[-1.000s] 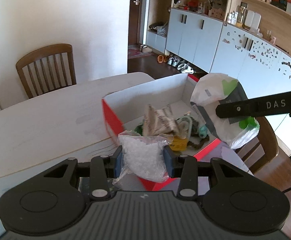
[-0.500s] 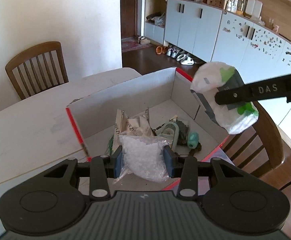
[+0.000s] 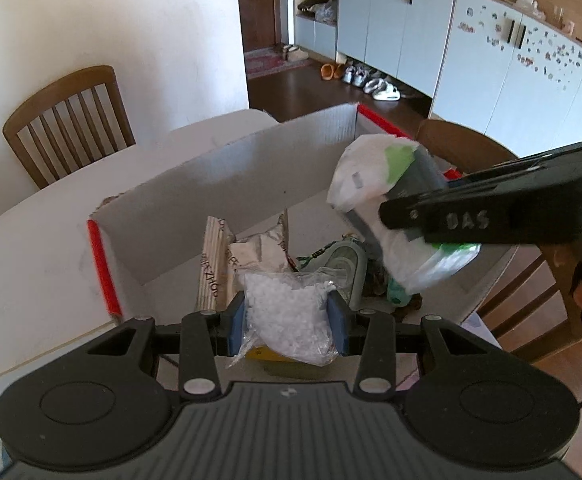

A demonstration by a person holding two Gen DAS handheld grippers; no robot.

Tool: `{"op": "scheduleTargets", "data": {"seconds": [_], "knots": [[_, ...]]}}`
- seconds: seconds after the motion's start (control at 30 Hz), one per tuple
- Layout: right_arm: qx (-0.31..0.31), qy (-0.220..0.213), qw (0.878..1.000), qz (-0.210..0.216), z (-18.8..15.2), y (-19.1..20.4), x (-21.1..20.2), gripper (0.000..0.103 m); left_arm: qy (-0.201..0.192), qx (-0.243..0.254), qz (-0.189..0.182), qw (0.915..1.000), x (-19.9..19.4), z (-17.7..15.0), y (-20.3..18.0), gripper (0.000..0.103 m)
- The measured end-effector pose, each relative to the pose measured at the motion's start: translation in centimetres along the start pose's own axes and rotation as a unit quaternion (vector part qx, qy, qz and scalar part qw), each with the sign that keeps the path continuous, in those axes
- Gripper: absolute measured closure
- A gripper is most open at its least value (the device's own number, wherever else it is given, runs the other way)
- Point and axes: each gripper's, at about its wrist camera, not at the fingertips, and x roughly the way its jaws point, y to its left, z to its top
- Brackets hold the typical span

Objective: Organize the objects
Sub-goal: 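Carry the granule bag and white plastic bag with both tools into the shoebox, then open the left tool to drop the granule bag while the right tool releases the plastic bag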

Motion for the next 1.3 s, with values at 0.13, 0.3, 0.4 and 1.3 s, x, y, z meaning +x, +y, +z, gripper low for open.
{"op": "scheduleTargets", "data": {"seconds": [0.13, 0.3, 0.4, 1.3], "knots": [[-0.008, 0.007, 1.000, -0.005, -0.4, -0.1, 1.3, 0.079, 0.009, 0.003, 0.003, 1.0000, 1.0, 0.2, -0.5, 0.062], [-0.008, 0.014, 1.000, -0.002, -0.8, -0.5, 1.8, 0.077, 0.019, 0.004, 0.002, 0.9998, 2.0, 0.3, -0.8, 0.062], [-0.004, 0.019, 1.000, 0.000, -1.0, -0.8, 2.0, 0.075, 0.026, 0.002, 0.002, 0.9997, 2.6, 0.1, -0.8, 0.062], [0.009, 0.016, 1.000, 0.012, -1.3, -0.4, -1.2, 0.037, 0.025, -0.052, -0.015, 0.9982, 1.7, -0.9, 0.5, 0.038]]}}
